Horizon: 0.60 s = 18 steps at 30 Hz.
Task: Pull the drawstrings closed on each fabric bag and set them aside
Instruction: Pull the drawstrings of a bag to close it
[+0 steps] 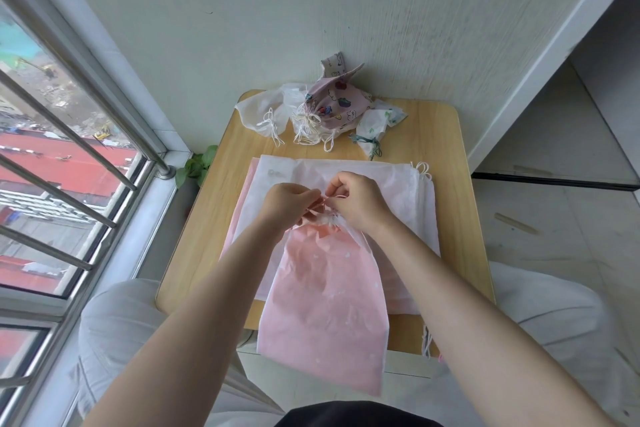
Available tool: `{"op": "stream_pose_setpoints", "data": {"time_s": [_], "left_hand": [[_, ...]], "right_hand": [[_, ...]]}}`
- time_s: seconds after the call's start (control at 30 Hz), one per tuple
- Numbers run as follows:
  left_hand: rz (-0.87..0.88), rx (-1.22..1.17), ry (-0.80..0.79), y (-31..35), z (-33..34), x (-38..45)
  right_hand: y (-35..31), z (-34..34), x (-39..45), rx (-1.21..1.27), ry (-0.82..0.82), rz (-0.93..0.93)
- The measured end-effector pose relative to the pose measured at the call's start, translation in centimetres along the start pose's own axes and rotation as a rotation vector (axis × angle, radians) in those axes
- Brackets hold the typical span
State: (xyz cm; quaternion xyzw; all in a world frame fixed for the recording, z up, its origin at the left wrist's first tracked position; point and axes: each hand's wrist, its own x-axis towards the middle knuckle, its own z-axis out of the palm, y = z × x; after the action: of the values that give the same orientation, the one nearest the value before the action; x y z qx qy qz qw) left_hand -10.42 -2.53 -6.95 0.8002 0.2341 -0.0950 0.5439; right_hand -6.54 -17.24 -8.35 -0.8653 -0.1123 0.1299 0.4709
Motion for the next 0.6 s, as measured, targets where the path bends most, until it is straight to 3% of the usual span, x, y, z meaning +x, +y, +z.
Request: {"op": "stream_pose_setpoints", "data": {"time_s": [0.13, 0.3, 0.5, 0.6], "left_hand": [[0.013, 0.206, -0.046, 0.3, 0.2, 0.0], [0.114, 0.255, 0.014, 0.2, 0.8, -0.3], [0.225, 0.395, 0.120, 0.3, 1.4, -0.7], [0.306, 0.488, 0.136, 0.1, 1.7, -0.9]], "right_hand": [[-0.2, -0.1, -0.2, 0.005, 0.025, 0.003], [-0.4, -0.4, -0.1, 0.019, 0.019, 0.004], [-1.0, -0.5, 0.1, -0.496, -0.140, -0.205], [-1.1, -0.4, 0.3, -0.601, -0.191, -0.206]]}}
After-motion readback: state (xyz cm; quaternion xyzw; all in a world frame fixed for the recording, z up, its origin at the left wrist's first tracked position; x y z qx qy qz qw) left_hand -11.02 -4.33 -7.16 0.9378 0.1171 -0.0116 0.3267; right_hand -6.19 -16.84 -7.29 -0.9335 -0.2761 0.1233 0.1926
